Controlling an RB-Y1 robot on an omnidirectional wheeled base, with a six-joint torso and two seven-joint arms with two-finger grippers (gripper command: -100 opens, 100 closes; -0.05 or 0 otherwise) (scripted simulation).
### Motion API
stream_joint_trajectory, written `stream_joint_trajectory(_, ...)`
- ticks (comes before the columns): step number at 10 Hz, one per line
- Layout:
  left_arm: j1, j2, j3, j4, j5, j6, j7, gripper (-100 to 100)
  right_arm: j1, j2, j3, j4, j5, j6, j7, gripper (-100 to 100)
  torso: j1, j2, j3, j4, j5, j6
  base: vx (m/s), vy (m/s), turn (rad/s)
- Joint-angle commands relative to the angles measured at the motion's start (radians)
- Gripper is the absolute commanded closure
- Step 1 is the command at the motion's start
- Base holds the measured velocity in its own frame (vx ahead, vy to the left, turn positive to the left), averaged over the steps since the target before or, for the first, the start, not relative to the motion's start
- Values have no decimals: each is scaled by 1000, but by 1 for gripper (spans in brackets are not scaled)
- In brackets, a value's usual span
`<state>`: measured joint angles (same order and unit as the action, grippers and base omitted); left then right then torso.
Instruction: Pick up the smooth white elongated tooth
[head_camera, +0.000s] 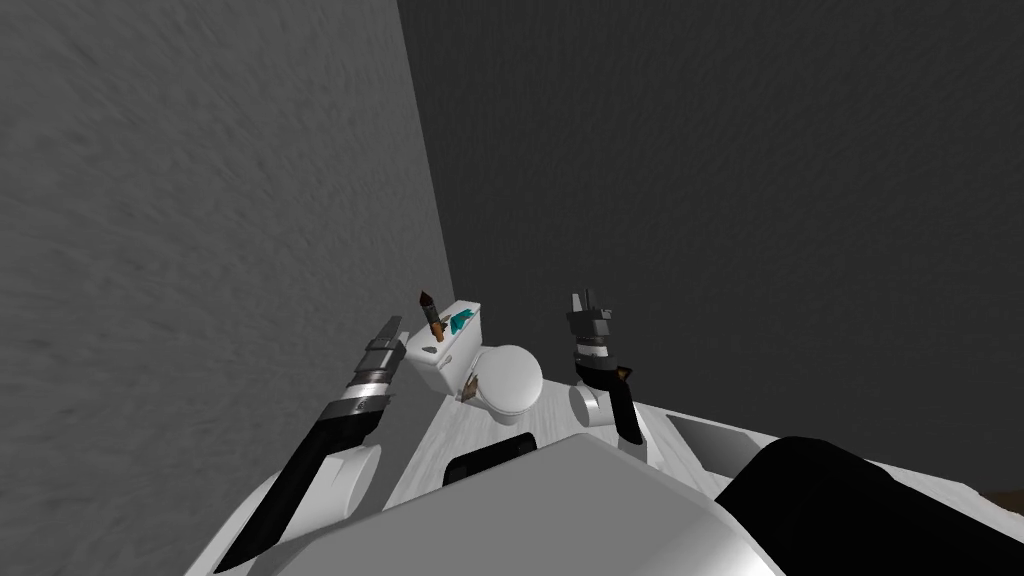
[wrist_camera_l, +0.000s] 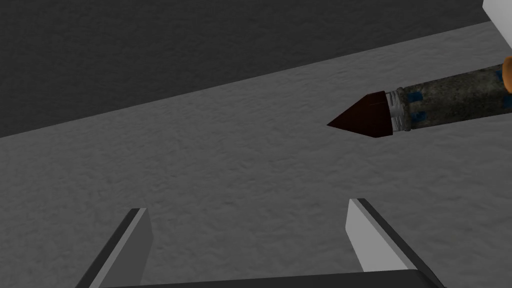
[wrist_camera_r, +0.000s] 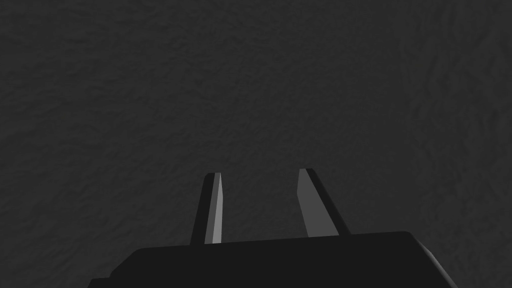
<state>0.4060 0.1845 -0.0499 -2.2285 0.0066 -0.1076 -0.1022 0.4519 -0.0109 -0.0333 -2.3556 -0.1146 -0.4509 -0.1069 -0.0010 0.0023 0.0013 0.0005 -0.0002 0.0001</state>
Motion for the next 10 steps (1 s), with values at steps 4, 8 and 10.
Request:
stream_joint_trajectory(4,-26,13,7,5,16,121,-7,-100,0,0,0,0,0,0,0,0,0,-1,-1,0,0,0,-22,-14,-36)
stream_joint_trajectory(8,-54,27,14,12,39,227,-17,-100,0,0,0,0,0,0,0,0,1,-1,-1,0,0,0,-24,-16,-41)
stream_joint_trajectory(10,-69,34,17,15,51,283,-22,-100,0,0,0,0,0,0,0,0,0,-1,0,0,0,0,-26,-15,-54)
